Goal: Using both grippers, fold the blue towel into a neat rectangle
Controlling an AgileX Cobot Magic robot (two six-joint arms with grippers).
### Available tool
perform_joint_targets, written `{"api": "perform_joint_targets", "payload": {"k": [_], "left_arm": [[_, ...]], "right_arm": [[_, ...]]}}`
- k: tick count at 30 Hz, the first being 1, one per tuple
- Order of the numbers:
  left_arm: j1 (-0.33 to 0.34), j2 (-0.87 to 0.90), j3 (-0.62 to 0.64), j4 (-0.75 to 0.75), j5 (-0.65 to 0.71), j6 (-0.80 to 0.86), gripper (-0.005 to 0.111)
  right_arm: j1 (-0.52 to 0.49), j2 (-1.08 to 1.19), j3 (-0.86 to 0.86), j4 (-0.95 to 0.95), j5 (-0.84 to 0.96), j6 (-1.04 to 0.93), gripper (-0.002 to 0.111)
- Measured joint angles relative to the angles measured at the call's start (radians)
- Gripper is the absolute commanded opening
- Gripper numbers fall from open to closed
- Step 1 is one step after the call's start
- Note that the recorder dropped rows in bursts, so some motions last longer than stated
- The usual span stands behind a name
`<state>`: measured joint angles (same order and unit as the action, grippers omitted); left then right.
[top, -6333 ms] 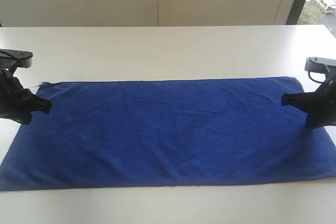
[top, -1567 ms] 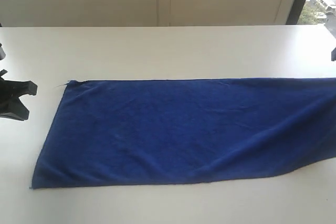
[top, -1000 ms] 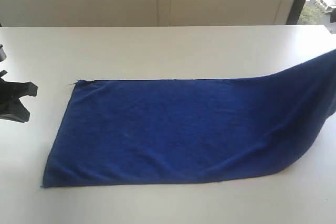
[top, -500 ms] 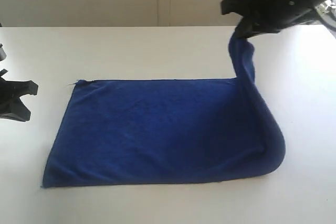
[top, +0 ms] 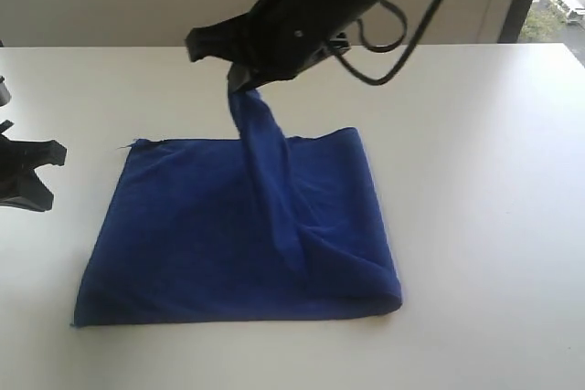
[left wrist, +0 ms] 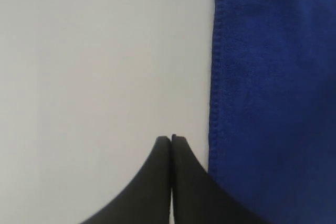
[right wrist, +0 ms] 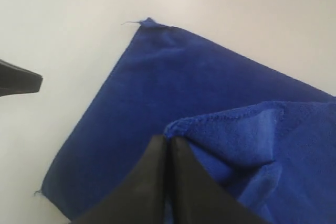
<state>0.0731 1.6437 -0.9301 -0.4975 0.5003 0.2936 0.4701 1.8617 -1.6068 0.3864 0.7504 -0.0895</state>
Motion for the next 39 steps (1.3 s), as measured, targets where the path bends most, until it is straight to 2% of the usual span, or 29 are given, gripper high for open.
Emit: {"api": "perform_joint_targets", "payload": {"k": [9, 17, 39], "left_arm": [[0.0, 0.0, 0.0, 0.0, 0.0, 0.0, 0.0], [0.0, 0.0, 0.0, 0.0, 0.0, 0.0, 0.0], [0.0, 0.0, 0.0, -0.006, 0.006, 0.0, 0.0]], "right_arm": [[0.139, 0.217, -0.137, 0.0, -0.051, 0.012, 0.0], [0.209, 0.362, -0.191, 0.041, -0.101, 0.023, 0.0], [0.238, 0.487, -0.238, 0.151, -0.224, 0.023, 0.0]]}}
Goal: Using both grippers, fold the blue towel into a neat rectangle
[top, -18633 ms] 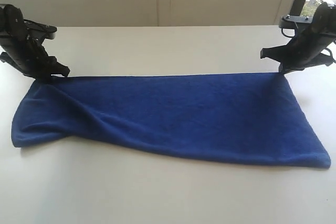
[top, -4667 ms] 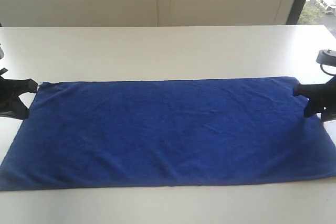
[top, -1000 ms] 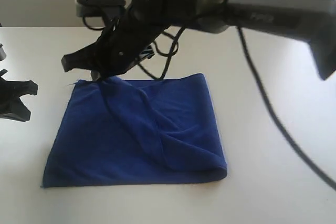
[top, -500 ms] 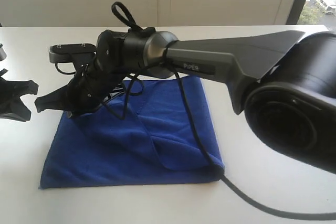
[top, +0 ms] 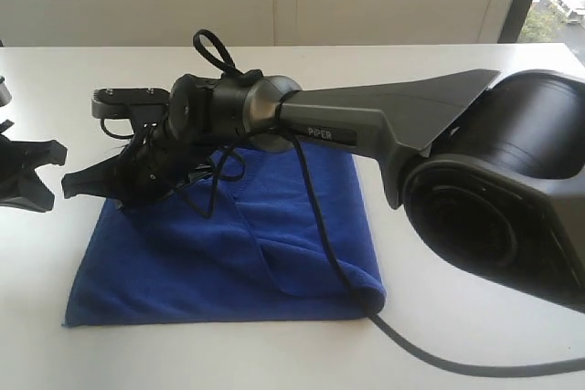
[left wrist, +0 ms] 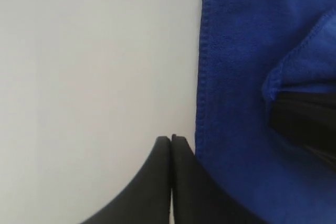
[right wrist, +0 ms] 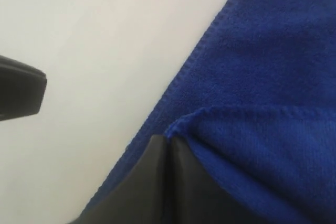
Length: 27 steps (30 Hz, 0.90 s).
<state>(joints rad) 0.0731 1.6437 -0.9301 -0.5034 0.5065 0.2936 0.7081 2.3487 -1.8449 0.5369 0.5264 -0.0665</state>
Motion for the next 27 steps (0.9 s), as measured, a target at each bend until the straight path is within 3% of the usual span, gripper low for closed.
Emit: {"api": "perform_joint_targets", "payload": {"k": [16, 19, 24, 27], "left_arm": [[0.0, 0.0, 0.0, 0.0, 0.0, 0.0, 0.0], [0.0, 0.0, 0.0, 0.0, 0.0, 0.0, 0.0], [0.0, 0.0, 0.0, 0.0, 0.0, 0.0, 0.0], [0.0, 0.0, 0.0, 0.0, 0.0, 0.0, 0.0]], "right_arm": [[0.0, -0.031, -0.002, 0.006, -0.029, -0.002, 0.001], [0.002, -0.013, -0.005, 0.008, -0.03, -0.002, 0.012], [0.006, 0.011, -0.005, 0.008, -0.024, -0.002, 0.058], [0.008, 0.009, -0.005, 0.008, -0.017, -0.021, 0.064]]}}
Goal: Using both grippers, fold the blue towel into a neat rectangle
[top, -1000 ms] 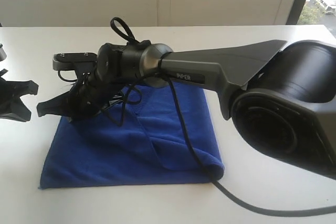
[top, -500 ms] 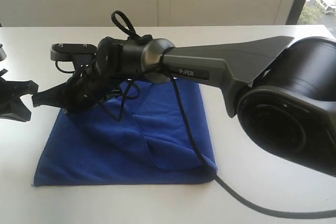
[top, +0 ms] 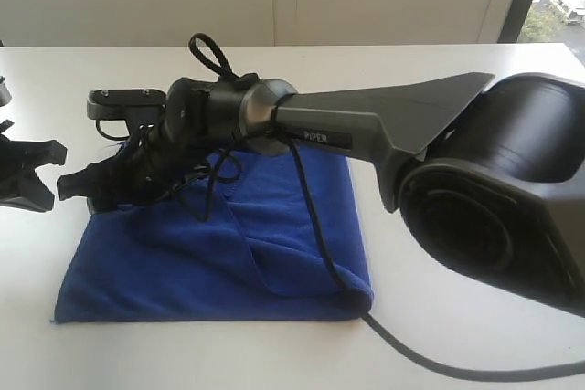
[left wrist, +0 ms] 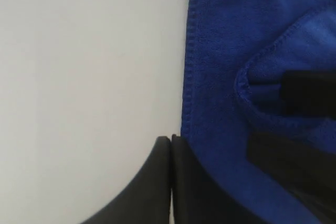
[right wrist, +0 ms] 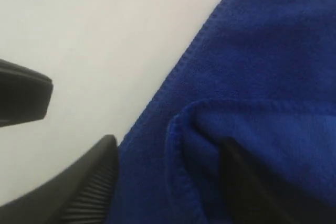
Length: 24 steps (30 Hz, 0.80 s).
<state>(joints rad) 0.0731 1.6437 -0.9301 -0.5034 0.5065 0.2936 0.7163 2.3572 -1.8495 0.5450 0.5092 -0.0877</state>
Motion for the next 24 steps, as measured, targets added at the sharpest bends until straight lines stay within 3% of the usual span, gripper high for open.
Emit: {"api": "perform_joint_targets", "payload": {"k": [3, 5, 6, 8, 10, 14, 17, 20, 24], "left_arm": [[0.0, 0.0, 0.0, 0.0, 0.0, 0.0, 0.0], [0.0, 0.0, 0.0, 0.0, 0.002, 0.015, 0.0], [0.0, 0.0, 0.0, 0.0, 0.006, 0.021, 0.0], [0.0, 0.0, 0.0, 0.0, 0.027, 0.036, 0.0], [0.0, -0.002, 0.002, 0.0, 0.042, 0.042, 0.0], [-0.006, -0.112, 0.062, 0.0, 0.042, 0.046, 0.0], [-0.057, -0.197, 0.112, 0.0, 0.033, 0.046, 0.0], [-0.161, -0.23, 0.13, -0.002, 0.025, 0.039, 0.0], [-0.345, -0.231, 0.133, -0.098, -0.11, 0.023, 0.0]], "right_arm": [[0.0, -0.035, 0.0, 0.0, 0.021, -0.025, 0.061], [-0.007, -0.076, 0.0, -0.007, 0.073, -0.032, 0.051], [-0.013, -0.088, 0.0, -0.018, 0.093, -0.034, 0.039], [-0.046, -0.121, 0.0, -0.06, 0.178, -0.034, 0.025], [-0.093, -0.145, 0.0, -0.084, 0.262, -0.034, 0.0], [-0.192, -0.205, 0.04, -0.133, 0.356, -0.036, 0.0], [-0.251, -0.251, 0.11, -0.209, 0.37, -0.036, 0.0], [-0.319, -0.285, 0.183, -0.286, 0.366, -0.043, 0.0], [-0.408, -0.291, 0.246, -0.309, 0.343, -0.122, 0.0]]}}
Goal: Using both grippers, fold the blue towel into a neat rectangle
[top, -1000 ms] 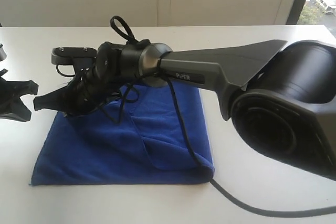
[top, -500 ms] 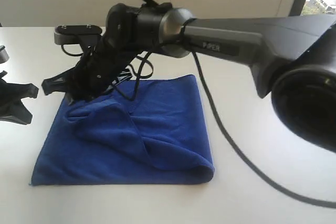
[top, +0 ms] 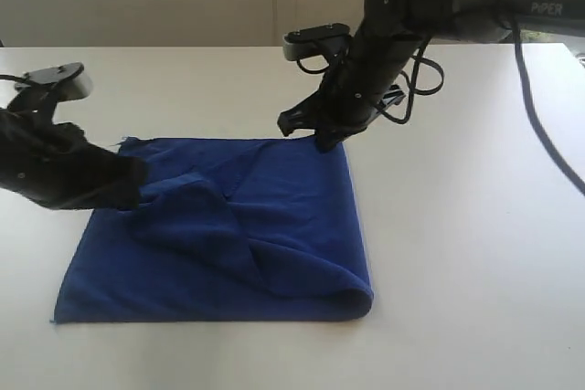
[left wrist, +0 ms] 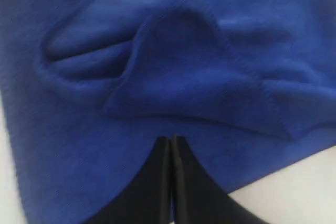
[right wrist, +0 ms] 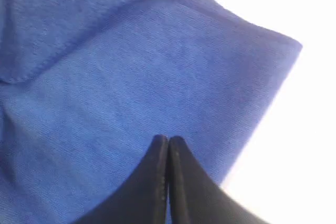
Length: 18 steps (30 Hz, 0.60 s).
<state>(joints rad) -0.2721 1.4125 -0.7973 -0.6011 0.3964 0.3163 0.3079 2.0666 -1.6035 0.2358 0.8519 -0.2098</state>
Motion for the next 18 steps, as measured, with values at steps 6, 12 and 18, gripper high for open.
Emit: {"api": "perform_joint_targets", "payload": {"k": [6, 12, 18], "left_arm": [[-0.226, 0.116, -0.081, -0.129, -0.129, -0.002, 0.0], [-0.343, 0.334, -0.218, -0.18, -0.146, -0.002, 0.0], [-0.387, 0.43, -0.27, -0.192, -0.147, -0.002, 0.0]], "right_arm": [[-0.071, 0.0, 0.008, 0.143, -0.002, -0.221, 0.0], [-0.081, 0.0, 0.008, 0.232, -0.018, -0.377, 0.0], [-0.081, 0.039, 0.008, 0.239, -0.04, -0.383, 0.0]]}}
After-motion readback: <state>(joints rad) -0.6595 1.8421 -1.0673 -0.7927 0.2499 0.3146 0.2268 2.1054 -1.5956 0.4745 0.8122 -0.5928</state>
